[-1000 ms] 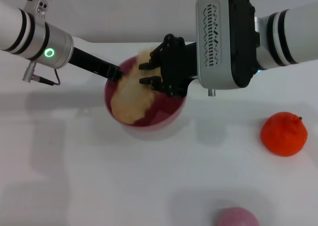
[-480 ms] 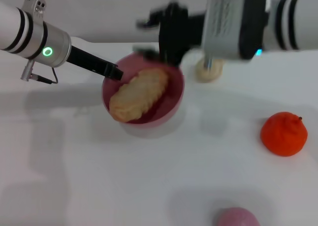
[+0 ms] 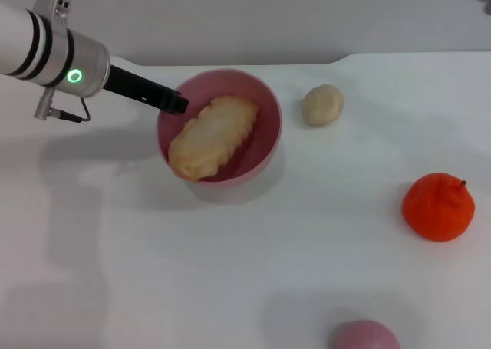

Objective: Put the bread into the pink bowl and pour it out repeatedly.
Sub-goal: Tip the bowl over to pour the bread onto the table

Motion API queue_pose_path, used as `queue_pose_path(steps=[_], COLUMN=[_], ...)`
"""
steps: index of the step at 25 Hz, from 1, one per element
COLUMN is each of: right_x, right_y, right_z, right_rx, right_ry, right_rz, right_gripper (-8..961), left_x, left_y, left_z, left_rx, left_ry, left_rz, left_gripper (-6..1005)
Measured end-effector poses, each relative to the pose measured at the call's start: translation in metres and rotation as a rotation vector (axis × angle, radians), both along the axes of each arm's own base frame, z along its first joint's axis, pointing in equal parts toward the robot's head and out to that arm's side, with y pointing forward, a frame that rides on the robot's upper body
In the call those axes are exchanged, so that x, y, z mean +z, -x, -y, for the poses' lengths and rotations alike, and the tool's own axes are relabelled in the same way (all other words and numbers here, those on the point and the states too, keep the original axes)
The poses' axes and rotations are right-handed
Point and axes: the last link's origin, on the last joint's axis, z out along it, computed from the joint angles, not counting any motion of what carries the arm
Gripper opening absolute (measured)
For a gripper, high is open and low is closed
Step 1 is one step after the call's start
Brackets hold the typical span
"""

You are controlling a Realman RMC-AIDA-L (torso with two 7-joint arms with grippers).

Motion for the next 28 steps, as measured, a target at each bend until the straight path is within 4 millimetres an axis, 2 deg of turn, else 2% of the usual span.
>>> queue_pose_path(steps=[4,8,13,14,15,17,21,24,28], right_x=[0.024,0.048,0.055,0.055,0.059,0.062,0.067,0.066,0.064], right_y=[-0.032,-0.071,-0.109,-0.109,-0.126,-0.134,-0.151,-0.154,-0.152], right_z=[0.007,0.024,0.041,0.041,0.049,0.053,0.062,0.061,0.059], right_rx=[-0.023,-0.02,-0.085,-0.085,-0.107,-0.116,-0.137,-0.15,-0.146], right_ry=[0.094,0.138,0.078,0.078,-0.011,-0.059,-0.155,-0.165,-0.157], right_rz=[-0.229,-0.401,-0.439,-0.439,-0.436,-0.438,-0.448,-0.445,-0.439], right_gripper=[446,446,445,445,445,445,445,445,445], left_x=[-0.005,-0.014,-0.032,-0.035,-0.035,-0.047,-0.057,-0.071,-0.08], left_y=[-0.004,-0.008,-0.018,-0.019,-0.019,-0.028,-0.035,-0.046,-0.055], left_z=[-0.002,-0.002,-0.001,0.0,0.0,0.0,-0.001,-0.001,0.002], left_rx=[-0.031,-0.065,-0.116,-0.125,-0.125,-0.164,-0.208,-0.265,-0.301], left_ry=[-0.018,-0.035,-0.056,-0.061,-0.061,-0.084,-0.134,-0.177,-0.2], left_rz=[0.012,0.016,0.034,0.035,0.035,0.044,0.045,0.039,0.047], left_gripper=[46,46,46,46,46,46,46,46,46])
